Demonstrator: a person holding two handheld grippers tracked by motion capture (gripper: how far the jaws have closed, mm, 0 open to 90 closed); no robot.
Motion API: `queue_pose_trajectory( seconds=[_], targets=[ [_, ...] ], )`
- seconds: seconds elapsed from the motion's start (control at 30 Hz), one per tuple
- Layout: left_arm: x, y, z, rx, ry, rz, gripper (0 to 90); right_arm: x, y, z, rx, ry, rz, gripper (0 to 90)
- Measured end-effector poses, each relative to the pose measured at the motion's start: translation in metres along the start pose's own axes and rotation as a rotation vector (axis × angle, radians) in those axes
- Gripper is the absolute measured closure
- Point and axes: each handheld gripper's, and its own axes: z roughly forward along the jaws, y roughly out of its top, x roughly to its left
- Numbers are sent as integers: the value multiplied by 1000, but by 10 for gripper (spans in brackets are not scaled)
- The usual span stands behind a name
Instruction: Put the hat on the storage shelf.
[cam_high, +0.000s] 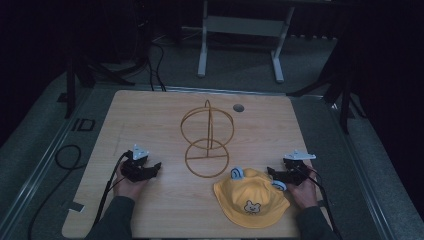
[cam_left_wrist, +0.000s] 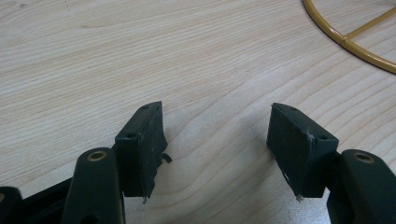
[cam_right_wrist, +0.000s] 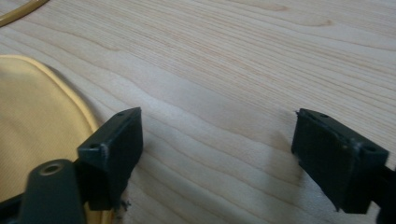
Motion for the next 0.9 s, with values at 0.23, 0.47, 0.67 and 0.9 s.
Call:
queue_pose_trajectory(
  seconds=[0.23, 0.47, 0.67, 0.9],
  targets=[
    [0, 0, 0, 0, 0, -1, 367, -4, 3, -1, 26, 19, 0, 212],
    [0, 0, 0, -1, 1, 1, 363, -13, 16, -12, 116, 14, -67, 271],
    [0, 0, 0, -2, 2, 0, 362, -17, 40, -25, 159, 34, -136, 317],
    [-1, -1, 0, -3, 3, 0, 361, -21, 81, -35, 200, 37, -240, 352]
  ],
)
